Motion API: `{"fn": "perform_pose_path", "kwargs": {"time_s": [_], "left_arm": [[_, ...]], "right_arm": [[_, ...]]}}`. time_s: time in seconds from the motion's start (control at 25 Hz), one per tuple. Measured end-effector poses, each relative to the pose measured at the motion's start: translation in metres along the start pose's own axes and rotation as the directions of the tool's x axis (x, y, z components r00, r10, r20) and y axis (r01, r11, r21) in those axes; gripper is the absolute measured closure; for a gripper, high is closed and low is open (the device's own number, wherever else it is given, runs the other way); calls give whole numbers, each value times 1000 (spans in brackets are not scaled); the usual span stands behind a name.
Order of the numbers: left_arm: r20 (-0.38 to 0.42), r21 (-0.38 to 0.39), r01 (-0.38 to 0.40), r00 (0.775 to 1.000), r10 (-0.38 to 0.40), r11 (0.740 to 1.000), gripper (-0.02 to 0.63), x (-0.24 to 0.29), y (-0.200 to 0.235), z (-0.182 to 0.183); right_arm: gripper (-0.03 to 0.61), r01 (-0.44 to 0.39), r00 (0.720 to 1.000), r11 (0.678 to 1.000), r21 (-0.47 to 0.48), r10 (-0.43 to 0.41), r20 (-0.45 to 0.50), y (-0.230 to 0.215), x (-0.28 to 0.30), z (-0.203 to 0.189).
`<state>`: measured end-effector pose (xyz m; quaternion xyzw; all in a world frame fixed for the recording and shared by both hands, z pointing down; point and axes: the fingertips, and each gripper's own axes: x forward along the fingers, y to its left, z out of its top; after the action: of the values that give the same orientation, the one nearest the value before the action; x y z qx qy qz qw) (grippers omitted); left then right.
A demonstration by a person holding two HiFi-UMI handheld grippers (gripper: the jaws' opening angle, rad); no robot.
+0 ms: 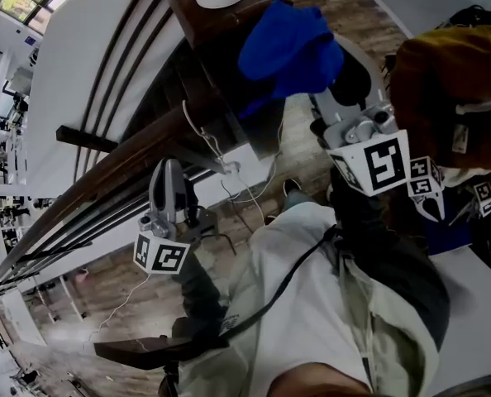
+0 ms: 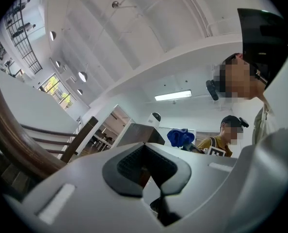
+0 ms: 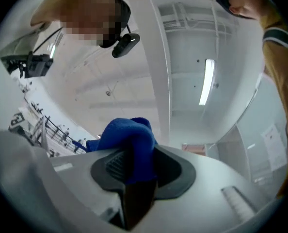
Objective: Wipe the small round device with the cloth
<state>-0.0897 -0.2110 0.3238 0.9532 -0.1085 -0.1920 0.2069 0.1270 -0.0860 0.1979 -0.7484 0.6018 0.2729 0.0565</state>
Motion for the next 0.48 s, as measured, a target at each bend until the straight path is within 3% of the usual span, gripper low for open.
{"fn": "perform_pose_path", "kwargs": {"time_s": [0.28, 0.36, 0.48], "left_arm": [[2, 7, 33, 999, -33, 999, 614, 16, 11, 5], [-3, -5, 28, 1000, -28, 1000, 614, 15, 14, 3], [-23, -29, 11, 1000, -12, 1000, 614, 15, 25, -9]], "right_arm": [[467, 125, 992, 953, -277, -119, 39, -62, 75, 45], [466, 108, 994, 935, -338, -103, 32, -67, 101, 55], [466, 5, 1000, 915, -404, -11, -13, -53, 132, 46]]}}
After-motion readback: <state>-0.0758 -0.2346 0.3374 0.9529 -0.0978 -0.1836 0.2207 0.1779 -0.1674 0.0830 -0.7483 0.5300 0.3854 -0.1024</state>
